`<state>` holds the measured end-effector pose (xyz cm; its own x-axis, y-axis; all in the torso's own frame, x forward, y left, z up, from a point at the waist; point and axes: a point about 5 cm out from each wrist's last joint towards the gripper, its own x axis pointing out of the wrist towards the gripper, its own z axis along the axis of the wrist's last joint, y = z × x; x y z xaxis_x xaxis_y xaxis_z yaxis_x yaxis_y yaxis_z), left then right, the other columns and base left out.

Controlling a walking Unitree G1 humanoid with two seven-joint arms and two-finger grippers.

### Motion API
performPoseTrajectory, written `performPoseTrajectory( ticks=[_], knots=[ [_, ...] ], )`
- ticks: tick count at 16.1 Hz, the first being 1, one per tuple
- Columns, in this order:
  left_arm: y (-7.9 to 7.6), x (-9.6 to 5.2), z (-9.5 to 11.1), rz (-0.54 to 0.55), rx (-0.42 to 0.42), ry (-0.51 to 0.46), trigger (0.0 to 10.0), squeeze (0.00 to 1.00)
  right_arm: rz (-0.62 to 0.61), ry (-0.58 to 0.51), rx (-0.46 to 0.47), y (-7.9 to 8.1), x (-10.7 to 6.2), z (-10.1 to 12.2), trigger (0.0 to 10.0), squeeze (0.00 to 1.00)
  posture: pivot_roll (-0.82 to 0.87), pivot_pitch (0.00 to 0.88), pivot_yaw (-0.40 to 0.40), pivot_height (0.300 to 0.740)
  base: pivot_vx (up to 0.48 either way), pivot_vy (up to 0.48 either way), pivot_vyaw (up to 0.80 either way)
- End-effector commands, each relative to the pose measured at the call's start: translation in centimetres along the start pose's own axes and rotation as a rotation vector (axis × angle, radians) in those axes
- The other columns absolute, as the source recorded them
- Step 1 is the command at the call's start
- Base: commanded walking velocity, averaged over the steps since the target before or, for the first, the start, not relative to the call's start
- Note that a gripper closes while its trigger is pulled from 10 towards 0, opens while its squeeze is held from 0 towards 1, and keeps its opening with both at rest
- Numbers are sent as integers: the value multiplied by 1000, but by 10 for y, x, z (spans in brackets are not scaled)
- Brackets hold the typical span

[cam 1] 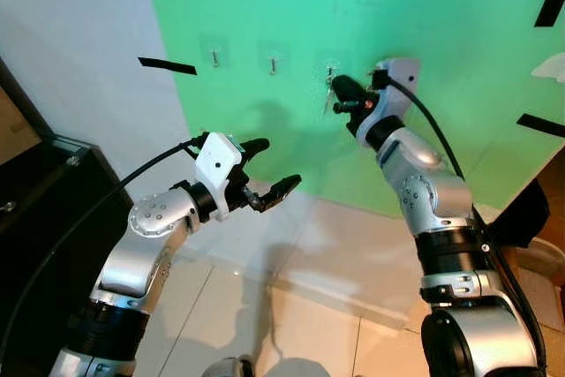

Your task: Hang keys on a hook

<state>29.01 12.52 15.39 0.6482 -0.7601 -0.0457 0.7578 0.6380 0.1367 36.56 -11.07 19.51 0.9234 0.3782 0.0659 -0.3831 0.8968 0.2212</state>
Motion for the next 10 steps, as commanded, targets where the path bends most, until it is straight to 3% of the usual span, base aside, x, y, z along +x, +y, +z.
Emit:
performPoseTrajectory(
  ticks=[1, 5, 10],
  knots=[
    [0, 0, 5, -7, 15, -7, 10000, 63, -35, -4, 11, -3, 2, 3, 10000, 0, -62, 0, 46, 740, 0, 0, 0],
    [0, 1, 5, -7, 14, -6, 10000, 67, -89, 43, -13, -11, 2, -4, 10000, 0, -63, 0, 47, 740, 0, 0, 0],
    [1, 2, 5, -9, 17, -7, 10000, 63, -2, 82, -24, 0, 1, -13, 10000, 0, -64, 0, 49, 740, 0, 0, 0]
  ],
)
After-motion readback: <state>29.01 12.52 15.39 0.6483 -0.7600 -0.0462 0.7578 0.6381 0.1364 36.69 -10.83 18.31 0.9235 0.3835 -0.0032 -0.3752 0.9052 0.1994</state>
